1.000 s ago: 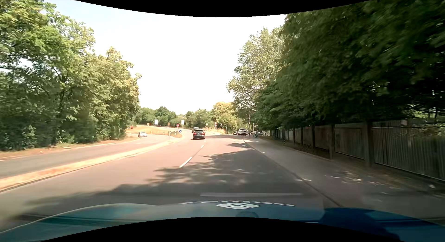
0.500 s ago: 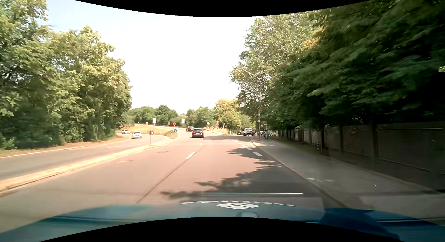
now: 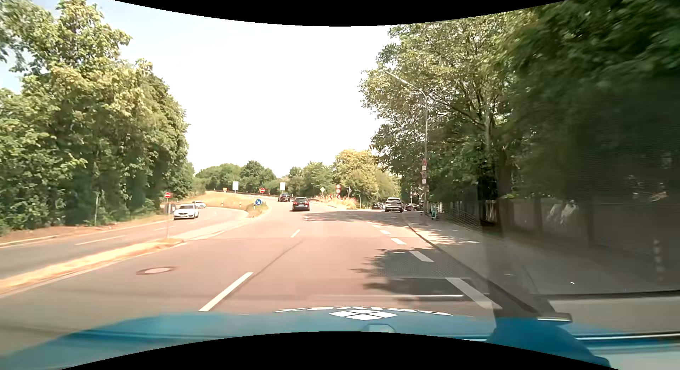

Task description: Follow the waypoints while adhering to traffic rules and regulations

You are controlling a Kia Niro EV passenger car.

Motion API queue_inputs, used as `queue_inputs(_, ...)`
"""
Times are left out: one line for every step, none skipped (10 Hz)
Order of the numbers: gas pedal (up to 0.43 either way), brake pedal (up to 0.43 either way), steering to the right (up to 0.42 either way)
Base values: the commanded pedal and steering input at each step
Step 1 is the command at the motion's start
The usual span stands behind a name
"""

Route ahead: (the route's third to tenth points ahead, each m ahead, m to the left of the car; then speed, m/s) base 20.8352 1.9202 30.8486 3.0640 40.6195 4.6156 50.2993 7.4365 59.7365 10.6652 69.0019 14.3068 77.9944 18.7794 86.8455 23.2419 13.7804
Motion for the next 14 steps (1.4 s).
queue_inputs(0.0,0.0,-0.023)
queue_inputs(0.0,0.0,-0.023)
queue_inputs(0.0,0.0,-0.023)
queue_inputs(0.0,0.0,-0.023)
queue_inputs(0.0,0.0,-0.023)
queue_inputs(0.0,0.0,-0.023)
queue_inputs(0.0,0.0,-0.023)
queue_inputs(0.0,0.0,-0.023)
queue_inputs(0.0,0.0,-0.023)
queue_inputs(0.0,0.0,-0.024)
queue_inputs(0.0,0.0,-0.026)
queue_inputs(0.0,0.0,-0.029)
queue_inputs(0.0,0.0,-0.03)
queue_inputs(0.0,0.0,-0.029)
